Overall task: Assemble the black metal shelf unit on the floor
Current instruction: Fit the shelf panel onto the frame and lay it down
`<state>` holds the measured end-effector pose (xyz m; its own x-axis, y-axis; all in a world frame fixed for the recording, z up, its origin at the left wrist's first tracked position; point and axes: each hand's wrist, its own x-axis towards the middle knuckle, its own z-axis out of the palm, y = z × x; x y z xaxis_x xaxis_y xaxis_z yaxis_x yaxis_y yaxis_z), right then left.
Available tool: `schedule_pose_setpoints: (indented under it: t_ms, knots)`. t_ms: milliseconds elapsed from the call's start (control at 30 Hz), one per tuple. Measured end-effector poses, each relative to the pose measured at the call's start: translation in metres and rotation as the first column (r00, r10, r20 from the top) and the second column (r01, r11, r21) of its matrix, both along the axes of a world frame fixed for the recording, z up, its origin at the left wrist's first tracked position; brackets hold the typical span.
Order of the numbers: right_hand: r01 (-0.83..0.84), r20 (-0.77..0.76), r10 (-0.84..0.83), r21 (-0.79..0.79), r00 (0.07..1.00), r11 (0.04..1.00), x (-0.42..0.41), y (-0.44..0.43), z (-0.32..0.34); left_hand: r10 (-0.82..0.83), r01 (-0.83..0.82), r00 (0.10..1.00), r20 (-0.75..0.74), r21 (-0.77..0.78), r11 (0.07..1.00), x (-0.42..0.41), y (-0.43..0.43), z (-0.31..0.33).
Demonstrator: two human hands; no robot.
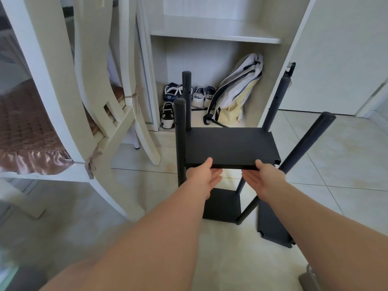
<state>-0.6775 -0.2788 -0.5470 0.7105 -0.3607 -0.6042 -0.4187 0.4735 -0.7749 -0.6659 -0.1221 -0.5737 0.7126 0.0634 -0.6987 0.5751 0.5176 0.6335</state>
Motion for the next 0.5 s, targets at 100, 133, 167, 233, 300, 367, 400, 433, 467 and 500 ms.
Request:
schedule_pose_setpoints:
  t_ms: [100, 133, 167, 233, 300, 367, 400, 433, 467, 500]
  knots:
    - [-0.016, -0.014, 0.016, -0.009, 1.000, 1.000, 0.000, -0.001, -0.008, 0.013, -0.013, 0.999, -0.030, 0.003, 1.000, 0.001, -0.003, -0.010]
    - [-0.021, -0.020, 0.021, -0.012, 1.000, 1.000, 0.000, -0.001, -0.011, 0.015, -0.015, 0.999, -0.047, -0.003, 1.000, 0.000, -0.004, -0.012]
    - [-0.026, -0.027, 0.026, -0.015, 0.999, 1.000, 0.000, -0.002, -0.013, 0.014, -0.015, 0.998, -0.060, -0.008, 1.000, -0.001, -0.004, -0.014]
    - [-0.036, -0.035, 0.035, -0.017, 0.999, 0.999, -0.001, -0.002, -0.017, 0.018, -0.018, 0.998, -0.067, -0.004, 1.000, -0.002, -0.004, -0.019]
    - [-0.048, -0.042, 0.048, -0.013, 0.998, 0.999, 0.000, -0.002, -0.020, 0.027, -0.027, 0.997, -0.070, 0.001, 1.000, -0.003, -0.004, -0.025]
    - [-0.051, -0.059, 0.051, -0.003, 0.997, 0.999, -0.002, 0.000, -0.024, 0.034, -0.034, 0.996, -0.078, 0.005, 0.999, -0.003, -0.002, -0.028]
    - [-0.047, -0.067, 0.047, 0.004, 0.997, 0.999, -0.003, 0.001, -0.026, 0.030, -0.029, 0.996, -0.079, 0.012, 0.999, -0.003, -0.001, -0.030]
    - [-0.043, -0.074, 0.044, 0.011, 0.996, 0.999, -0.004, 0.003, -0.029, 0.023, -0.022, 0.997, -0.078, 0.019, 1.000, -0.004, 0.000, -0.032]
    - [-0.041, -0.079, 0.043, 0.016, 0.996, 0.999, -0.006, 0.005, -0.032, 0.017, -0.015, 0.997, -0.077, 0.026, 1.000, -0.004, 0.001, -0.035]
    - [-0.039, -0.082, 0.041, 0.020, 0.996, 0.999, -0.007, 0.006, -0.036, 0.015, -0.012, 0.997, -0.076, 0.031, 0.999, -0.005, 0.002, -0.037]
